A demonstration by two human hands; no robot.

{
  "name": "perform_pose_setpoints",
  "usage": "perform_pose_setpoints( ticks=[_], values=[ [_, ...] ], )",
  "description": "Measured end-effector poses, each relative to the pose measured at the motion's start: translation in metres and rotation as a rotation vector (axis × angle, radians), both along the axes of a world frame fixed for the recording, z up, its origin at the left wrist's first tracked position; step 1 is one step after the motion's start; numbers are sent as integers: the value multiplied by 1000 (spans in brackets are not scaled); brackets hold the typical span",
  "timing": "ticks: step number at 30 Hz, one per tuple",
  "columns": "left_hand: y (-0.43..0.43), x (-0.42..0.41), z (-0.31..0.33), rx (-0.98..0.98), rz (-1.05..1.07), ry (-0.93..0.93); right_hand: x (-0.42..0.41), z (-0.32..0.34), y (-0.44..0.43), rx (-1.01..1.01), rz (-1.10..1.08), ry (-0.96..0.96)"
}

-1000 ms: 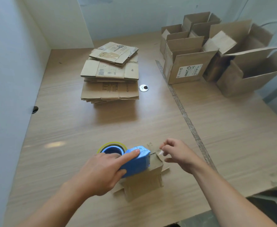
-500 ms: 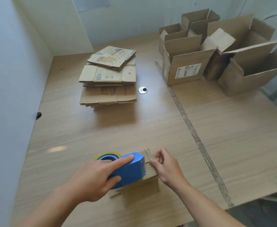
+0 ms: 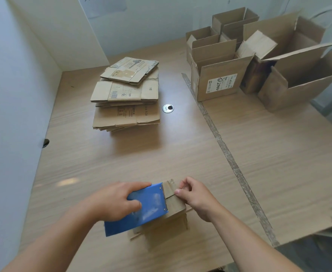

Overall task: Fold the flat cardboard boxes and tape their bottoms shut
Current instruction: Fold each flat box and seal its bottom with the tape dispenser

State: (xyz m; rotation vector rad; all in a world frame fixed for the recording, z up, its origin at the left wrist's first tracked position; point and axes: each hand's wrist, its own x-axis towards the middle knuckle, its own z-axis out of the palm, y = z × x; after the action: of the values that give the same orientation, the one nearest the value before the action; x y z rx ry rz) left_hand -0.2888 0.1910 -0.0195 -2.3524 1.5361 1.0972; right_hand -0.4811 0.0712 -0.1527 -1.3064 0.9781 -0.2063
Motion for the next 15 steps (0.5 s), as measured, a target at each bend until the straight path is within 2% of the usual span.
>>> perform_pose_setpoints(
  ticks=[2,5,15],
  values=[
    [-5,-5,0,25,-25,-37,-1,1,-5,136,-11,-79],
    [-9,-6,0,49,-17,-47,-5,3,-8,208,-11,-110],
    [-16,-10,0,89,13,-43,-1,-9,-1,351,-187,-28]
  ],
)
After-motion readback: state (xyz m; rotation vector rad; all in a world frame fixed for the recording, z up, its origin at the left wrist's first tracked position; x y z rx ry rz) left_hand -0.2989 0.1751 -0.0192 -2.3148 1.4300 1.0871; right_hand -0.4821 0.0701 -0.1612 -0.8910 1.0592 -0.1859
